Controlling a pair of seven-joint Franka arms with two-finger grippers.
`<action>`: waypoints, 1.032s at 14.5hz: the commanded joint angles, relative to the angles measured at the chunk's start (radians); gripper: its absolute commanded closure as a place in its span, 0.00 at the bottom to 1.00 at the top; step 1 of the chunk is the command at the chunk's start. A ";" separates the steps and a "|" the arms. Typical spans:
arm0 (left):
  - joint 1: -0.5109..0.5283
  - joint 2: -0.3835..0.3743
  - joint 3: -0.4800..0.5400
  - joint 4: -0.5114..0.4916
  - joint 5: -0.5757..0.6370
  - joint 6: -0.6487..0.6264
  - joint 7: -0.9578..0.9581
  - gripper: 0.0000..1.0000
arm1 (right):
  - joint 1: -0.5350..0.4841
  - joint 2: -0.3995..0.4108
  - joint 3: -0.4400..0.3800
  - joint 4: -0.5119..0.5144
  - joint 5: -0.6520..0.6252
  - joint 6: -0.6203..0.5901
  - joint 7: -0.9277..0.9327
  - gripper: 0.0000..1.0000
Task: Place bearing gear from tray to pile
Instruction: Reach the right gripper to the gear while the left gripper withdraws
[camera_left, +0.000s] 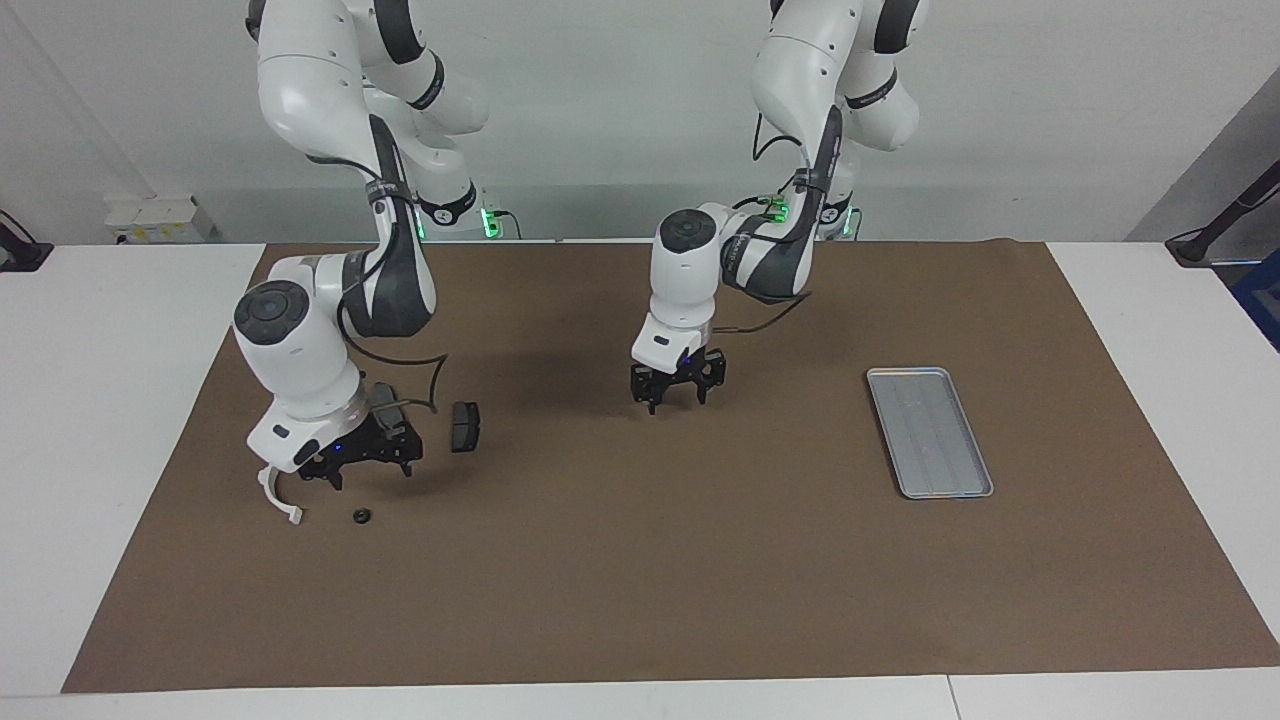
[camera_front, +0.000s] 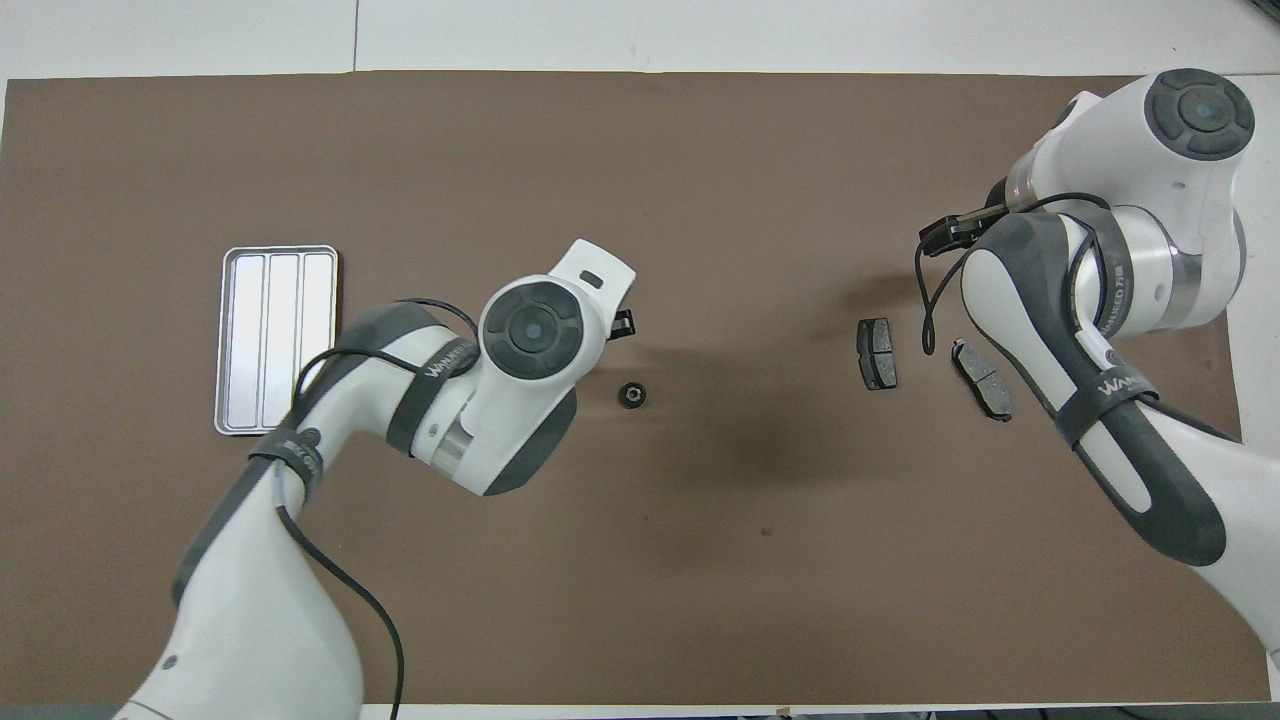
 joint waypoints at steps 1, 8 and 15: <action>0.134 -0.073 -0.011 -0.002 0.012 -0.071 0.162 0.10 | 0.090 -0.035 0.008 0.004 0.006 -0.075 0.264 0.00; 0.413 -0.185 -0.012 0.021 -0.004 -0.164 0.446 0.10 | 0.334 -0.042 0.017 0.004 0.052 -0.075 0.946 0.00; 0.505 -0.354 -0.005 0.012 -0.017 -0.304 0.526 0.07 | 0.531 0.059 0.015 -0.006 0.039 0.067 1.264 0.00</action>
